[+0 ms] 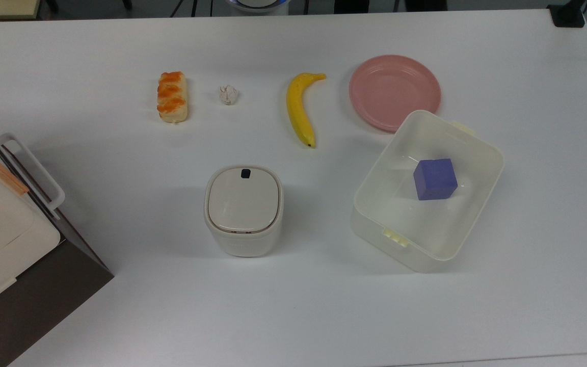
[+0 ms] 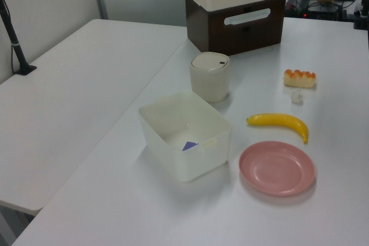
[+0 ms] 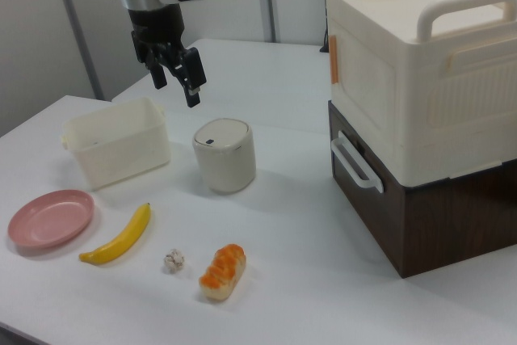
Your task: Put the bread on a plate
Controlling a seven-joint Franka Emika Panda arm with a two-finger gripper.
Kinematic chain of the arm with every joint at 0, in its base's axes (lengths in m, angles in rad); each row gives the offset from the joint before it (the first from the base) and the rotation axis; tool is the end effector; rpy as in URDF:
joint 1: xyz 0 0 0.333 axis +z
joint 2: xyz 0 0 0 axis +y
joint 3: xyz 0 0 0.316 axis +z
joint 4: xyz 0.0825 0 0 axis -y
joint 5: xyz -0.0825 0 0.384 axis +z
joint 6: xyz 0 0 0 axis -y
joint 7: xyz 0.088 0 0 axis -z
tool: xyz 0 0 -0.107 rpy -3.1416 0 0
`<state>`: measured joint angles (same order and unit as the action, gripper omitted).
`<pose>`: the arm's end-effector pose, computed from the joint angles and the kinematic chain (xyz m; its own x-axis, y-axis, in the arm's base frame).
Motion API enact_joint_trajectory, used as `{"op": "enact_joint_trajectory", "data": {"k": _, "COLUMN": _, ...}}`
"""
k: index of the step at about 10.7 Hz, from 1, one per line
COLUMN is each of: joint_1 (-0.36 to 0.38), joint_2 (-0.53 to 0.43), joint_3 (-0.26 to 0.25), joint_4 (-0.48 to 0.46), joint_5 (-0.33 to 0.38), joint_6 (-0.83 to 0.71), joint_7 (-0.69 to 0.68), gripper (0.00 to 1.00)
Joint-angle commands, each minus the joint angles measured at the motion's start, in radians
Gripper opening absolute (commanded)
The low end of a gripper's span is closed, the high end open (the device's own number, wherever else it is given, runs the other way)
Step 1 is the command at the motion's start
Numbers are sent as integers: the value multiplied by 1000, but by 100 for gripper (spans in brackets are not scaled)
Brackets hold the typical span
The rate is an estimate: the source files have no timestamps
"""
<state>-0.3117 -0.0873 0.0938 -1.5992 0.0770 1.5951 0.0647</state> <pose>0.5196 -0.1042 0.6607 0.9570 -0.2795 0.0781 -0.2741 -0.9589 -0.0738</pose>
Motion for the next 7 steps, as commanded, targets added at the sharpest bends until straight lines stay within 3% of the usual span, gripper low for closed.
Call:
{"op": "enact_joint_trajectory", "data": {"k": 1, "joint_1": 3, "joint_2": -5, "joint_3": -11, "joint_4": 4, "joint_5": 12, "joint_6": 0, "joint_7": 7, "gripper": 100}}
{"op": "enact_joint_trajectory", "data": {"k": 7, "joint_1": 3, "joint_2": -2, "joint_3": -17, "joint_4": 7, "joint_5": 15, "joint_6": -11, "joint_7": -123, "gripper": 100}}
